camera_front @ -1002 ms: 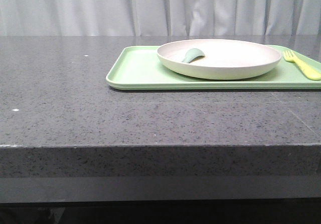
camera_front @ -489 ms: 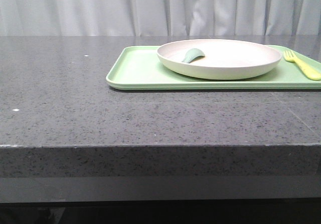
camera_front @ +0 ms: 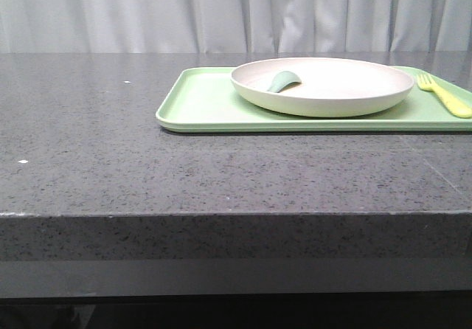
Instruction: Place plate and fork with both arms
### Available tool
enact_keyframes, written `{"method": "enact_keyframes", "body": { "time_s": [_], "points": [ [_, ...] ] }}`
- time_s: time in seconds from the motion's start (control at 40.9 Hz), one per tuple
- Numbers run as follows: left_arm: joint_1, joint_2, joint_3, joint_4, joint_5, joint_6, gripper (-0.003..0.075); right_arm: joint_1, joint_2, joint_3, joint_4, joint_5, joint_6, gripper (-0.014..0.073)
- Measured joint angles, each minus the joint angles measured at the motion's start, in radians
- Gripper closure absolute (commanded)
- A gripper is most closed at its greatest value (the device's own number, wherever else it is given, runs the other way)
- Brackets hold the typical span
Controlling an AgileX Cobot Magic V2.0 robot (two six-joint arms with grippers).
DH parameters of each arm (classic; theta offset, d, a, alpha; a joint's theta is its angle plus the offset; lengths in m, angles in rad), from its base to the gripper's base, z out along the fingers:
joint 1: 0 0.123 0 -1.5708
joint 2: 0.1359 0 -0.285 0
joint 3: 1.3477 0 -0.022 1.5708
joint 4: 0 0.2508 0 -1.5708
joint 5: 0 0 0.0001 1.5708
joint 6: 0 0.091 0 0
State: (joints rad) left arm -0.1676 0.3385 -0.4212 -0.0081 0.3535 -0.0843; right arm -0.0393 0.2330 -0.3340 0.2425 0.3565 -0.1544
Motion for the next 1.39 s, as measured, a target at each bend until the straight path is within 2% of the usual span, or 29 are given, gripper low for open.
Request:
{"method": "enact_keyframes", "body": {
  "time_s": [0.293, 0.684, 0.831, 0.978, 1.393],
  "points": [
    [0.008, -0.042, 0.044, 0.008, -0.021, 0.007, 0.0738, 0.0, 0.0, 0.0, 0.0, 0.0, 0.0, 0.0712],
    [0.154, -0.339, 0.274, 0.008, -0.037, 0.015, 0.0738, 0.0, 0.0, 0.0, 0.0, 0.0, 0.0, 0.0712],
    [0.162, -0.344, 0.352, 0.008, -0.059, 0.015, 0.0738, 0.0, 0.0, 0.0, 0.0, 0.0, 0.0, 0.0712],
    [0.162, -0.344, 0.427, 0.008, -0.142, 0.015, 0.0738, 0.0, 0.0, 0.0, 0.0, 0.0, 0.0, 0.0712],
    [0.162, -0.344, 0.427, 0.008, -0.179, 0.015, 0.0738, 0.0, 0.0, 0.0, 0.002, 0.0, 0.0, 0.0712]
  ]
}}
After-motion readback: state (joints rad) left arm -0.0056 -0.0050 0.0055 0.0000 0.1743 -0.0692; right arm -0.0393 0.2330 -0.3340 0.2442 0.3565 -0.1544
